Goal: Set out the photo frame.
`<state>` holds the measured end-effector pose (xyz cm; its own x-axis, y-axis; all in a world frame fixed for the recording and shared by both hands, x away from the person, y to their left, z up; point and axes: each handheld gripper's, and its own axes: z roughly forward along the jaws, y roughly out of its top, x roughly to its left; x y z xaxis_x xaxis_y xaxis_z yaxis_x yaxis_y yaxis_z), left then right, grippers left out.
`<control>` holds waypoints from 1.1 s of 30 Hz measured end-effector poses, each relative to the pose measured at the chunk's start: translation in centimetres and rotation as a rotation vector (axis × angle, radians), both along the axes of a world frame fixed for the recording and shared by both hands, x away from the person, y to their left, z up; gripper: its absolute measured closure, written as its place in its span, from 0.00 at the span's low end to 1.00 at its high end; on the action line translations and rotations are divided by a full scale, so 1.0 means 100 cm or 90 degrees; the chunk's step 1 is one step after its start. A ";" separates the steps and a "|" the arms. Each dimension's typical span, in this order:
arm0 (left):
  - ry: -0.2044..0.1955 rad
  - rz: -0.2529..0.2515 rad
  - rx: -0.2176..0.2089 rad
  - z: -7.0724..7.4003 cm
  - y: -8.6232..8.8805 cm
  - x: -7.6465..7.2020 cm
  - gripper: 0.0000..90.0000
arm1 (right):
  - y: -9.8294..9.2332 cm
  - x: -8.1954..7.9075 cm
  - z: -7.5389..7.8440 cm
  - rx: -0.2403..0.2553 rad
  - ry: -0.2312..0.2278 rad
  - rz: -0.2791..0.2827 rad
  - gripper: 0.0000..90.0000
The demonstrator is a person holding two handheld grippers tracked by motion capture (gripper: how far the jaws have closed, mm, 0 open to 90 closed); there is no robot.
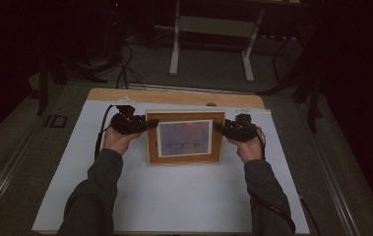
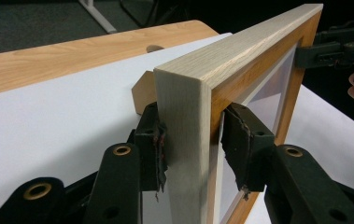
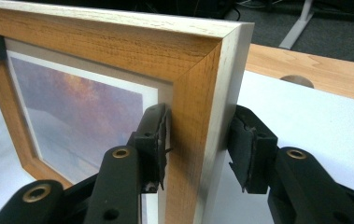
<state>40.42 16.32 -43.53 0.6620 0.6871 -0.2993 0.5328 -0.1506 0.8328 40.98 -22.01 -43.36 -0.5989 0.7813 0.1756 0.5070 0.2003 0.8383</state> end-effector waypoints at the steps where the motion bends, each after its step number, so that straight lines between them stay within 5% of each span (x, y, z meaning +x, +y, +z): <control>1: 0.000 0.000 0.000 0.000 -0.001 0.001 0.68 | 0.000 -0.001 0.000 0.000 0.002 -0.002 0.66; 23: 0.001 0.001 -0.005 -0.001 0.000 0.004 0.63 | -0.001 -0.010 -0.001 0.005 -0.001 -0.003 0.68; 33: 0.016 0.015 -0.007 0.000 0.002 0.000 0.45 | -0.009 -0.013 -0.003 0.010 -0.005 -0.007 0.61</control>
